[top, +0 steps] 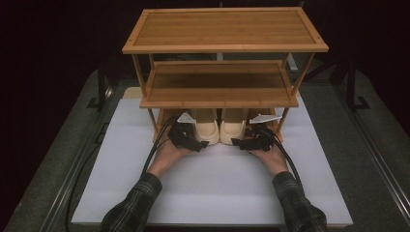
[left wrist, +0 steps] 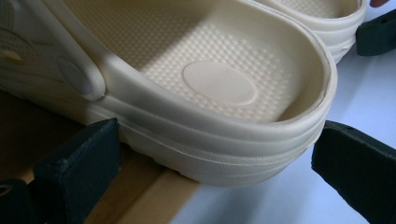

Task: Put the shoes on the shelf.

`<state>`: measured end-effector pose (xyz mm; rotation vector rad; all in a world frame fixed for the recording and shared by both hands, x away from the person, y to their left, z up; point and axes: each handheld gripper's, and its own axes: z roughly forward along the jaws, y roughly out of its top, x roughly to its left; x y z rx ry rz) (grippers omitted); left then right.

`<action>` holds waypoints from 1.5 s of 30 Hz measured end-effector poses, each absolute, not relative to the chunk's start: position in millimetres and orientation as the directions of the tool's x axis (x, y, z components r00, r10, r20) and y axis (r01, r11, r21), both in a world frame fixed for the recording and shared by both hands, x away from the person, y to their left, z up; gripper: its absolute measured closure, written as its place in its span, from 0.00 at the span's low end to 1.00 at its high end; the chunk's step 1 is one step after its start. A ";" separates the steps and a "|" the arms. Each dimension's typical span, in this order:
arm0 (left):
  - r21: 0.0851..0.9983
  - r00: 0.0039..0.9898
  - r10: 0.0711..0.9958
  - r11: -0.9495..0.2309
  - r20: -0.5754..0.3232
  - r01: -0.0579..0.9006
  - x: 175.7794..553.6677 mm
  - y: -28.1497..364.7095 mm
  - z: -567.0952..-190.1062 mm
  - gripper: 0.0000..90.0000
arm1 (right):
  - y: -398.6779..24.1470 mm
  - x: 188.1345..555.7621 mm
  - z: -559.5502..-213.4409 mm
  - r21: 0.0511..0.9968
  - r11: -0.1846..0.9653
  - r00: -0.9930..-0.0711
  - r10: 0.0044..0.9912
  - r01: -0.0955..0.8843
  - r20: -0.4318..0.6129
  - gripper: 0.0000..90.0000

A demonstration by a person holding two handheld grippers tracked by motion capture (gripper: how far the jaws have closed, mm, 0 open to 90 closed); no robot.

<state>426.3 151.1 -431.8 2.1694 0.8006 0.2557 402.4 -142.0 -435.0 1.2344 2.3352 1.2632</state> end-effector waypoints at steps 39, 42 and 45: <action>0.757 0.752 0.655 -0.452 -0.079 0.473 364.4 208.9 -416.8 0.02 | -178.0 348.6 -415.3 0.745 0.278 -0.549 0.824 0.606 0.139 0.02; 0.748 0.753 0.655 -0.465 -0.068 0.473 350.5 219.3 -417.3 0.02 | -190.0 335.8 -416.1 0.749 0.274 -0.541 0.831 0.604 0.132 0.02; 0.741 0.755 0.654 -0.483 -0.049 0.467 334.6 231.0 -417.7 0.02 | -203.3 323.2 -418.1 0.755 0.265 -0.532 0.837 0.600 0.129 0.02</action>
